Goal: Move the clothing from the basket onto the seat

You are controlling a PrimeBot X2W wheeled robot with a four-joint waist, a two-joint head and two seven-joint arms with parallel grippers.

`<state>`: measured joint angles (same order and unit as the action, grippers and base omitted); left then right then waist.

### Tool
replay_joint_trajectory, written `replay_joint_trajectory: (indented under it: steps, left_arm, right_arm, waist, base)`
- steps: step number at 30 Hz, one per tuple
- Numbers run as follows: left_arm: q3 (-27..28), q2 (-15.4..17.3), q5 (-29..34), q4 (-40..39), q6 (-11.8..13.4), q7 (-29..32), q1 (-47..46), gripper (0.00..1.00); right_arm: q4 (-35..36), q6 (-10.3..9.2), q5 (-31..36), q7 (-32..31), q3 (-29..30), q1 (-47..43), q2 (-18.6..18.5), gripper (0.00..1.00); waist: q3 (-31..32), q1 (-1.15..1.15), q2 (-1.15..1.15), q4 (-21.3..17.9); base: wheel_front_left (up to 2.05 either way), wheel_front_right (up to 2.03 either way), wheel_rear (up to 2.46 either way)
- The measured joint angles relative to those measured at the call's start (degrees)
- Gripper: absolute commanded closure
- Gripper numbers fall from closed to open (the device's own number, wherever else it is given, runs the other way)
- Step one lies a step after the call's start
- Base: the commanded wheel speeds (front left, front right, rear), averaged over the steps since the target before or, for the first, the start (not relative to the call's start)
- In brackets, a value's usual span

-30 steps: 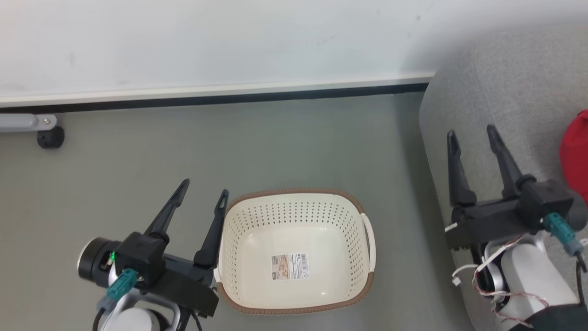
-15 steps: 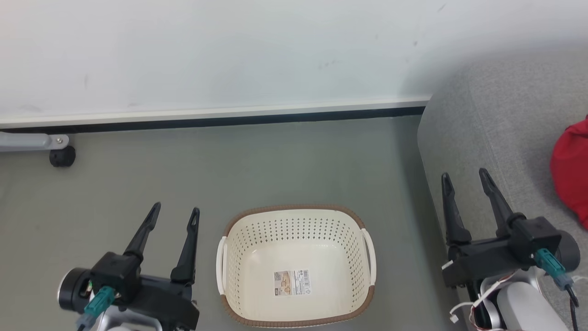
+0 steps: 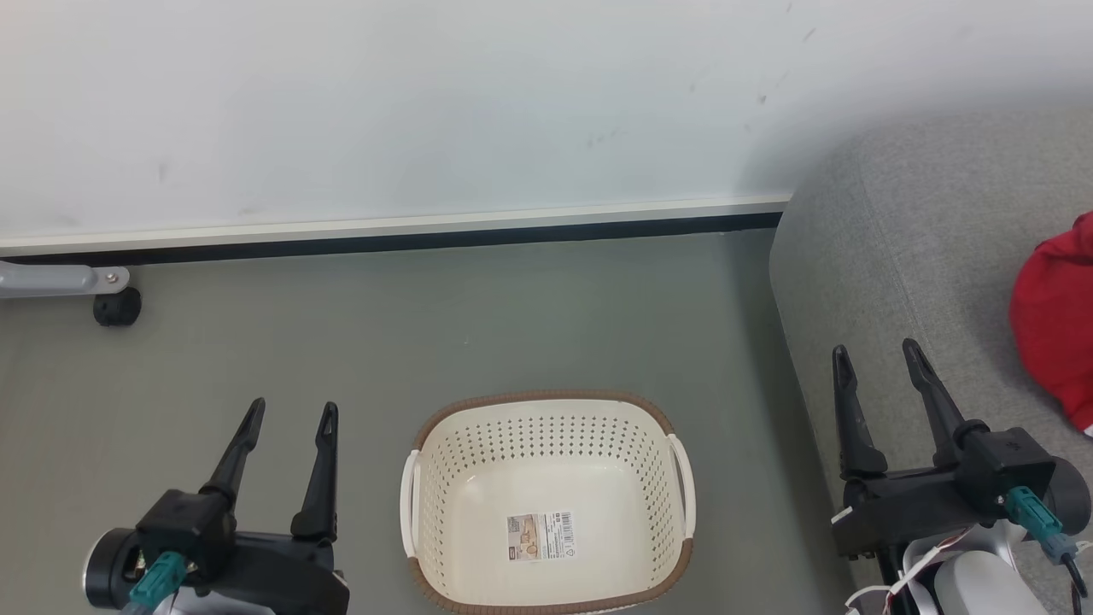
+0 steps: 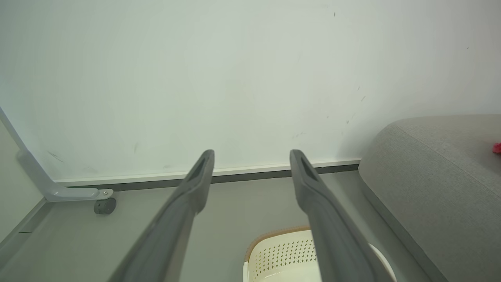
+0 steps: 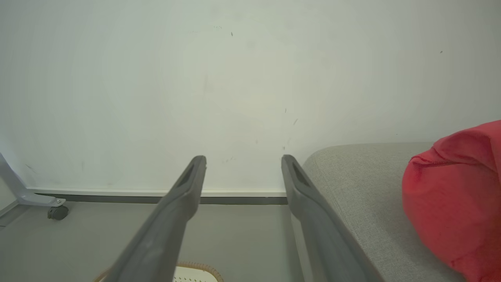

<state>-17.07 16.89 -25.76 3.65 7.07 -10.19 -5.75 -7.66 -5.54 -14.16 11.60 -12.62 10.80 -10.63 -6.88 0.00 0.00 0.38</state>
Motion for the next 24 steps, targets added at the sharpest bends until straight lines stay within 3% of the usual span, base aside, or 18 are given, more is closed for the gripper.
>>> replay_joint_trajectory:
  steps: [24]
  left_arm:
    - [1.36, -1.23, 1.14, 0.62, 0.05, 0.1, 0.41, 0.0]
  right_arm:
    - [1.86, -0.52, -0.22, -2.02, 0.75, -1.06, -0.02, 0.0]
  waist:
    - [1.02, 0.01, 0.0, 0.15]
  base:
    - [0.0, 0.0, 0.0]
